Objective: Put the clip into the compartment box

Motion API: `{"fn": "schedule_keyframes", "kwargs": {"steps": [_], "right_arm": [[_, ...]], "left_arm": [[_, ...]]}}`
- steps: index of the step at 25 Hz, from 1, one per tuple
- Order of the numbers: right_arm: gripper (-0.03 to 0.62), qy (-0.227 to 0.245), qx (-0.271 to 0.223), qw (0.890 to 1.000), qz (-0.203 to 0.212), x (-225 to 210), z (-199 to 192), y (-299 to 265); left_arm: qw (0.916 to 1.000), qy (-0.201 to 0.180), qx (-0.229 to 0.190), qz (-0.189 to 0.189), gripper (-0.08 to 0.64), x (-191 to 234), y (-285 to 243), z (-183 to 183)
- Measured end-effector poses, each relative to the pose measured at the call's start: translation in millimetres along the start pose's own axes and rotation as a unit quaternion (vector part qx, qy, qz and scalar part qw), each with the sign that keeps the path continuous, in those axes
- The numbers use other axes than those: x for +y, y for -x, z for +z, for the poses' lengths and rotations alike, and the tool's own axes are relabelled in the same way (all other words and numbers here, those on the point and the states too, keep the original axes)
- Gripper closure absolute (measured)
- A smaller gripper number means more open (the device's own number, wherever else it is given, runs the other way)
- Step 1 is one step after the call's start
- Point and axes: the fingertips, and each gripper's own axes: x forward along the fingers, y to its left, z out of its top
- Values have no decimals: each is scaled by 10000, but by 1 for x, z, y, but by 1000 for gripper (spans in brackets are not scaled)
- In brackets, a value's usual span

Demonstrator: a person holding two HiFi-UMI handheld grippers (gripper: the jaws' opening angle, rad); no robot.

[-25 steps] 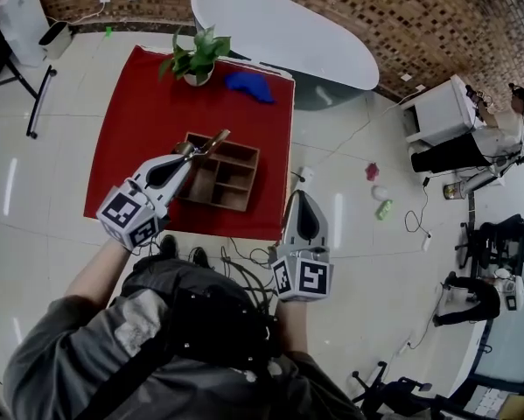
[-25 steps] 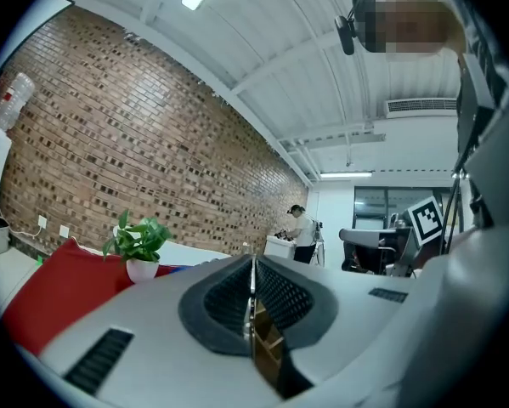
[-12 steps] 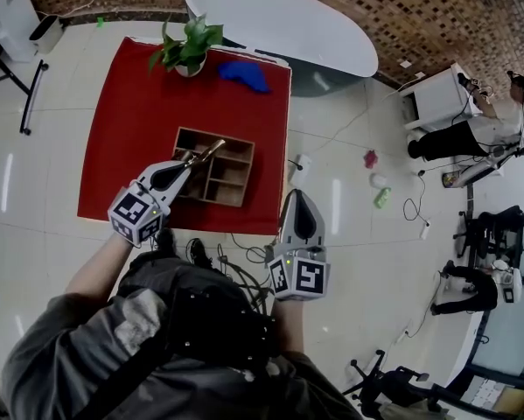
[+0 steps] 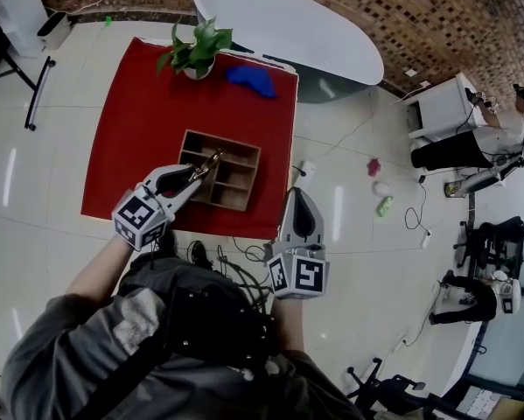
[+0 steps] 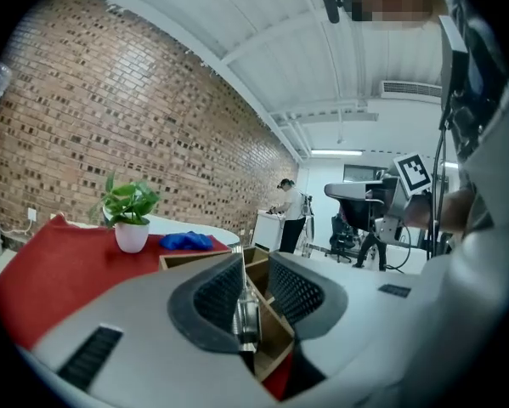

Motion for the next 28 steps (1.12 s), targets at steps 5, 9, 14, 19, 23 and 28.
{"fn": "schedule_keyframes", "kwargs": {"steps": [5, 9, 14, 19, 23, 28], "right_arm": [[572, 33, -113, 9999, 109, 5, 7, -3], [572, 52, -204, 9996, 163, 5, 15, -4], [572, 91, -328, 9988, 345, 9, 29, -7], [572, 224, -395, 9973, 582, 19, 37, -13], [572, 315, -425, 9959, 734, 28, 45, -14], [572, 330, -461, 9947, 862, 37, 48, -14]], "left_arm": [[9992, -187, -294, 174, 423, 1, 12, 29], [9970, -237, -607, 409, 429, 7, 33, 64], [9910, -65, -1145, 695, 529, 14, 70, 114], [9892, -164, -1135, 913, 543, 24, 95, 129], [9871, -169, -1197, 1047, 543, 22, 109, 138], [9865, -162, -1178, 1127, 543, 12, 121, 138]]}}
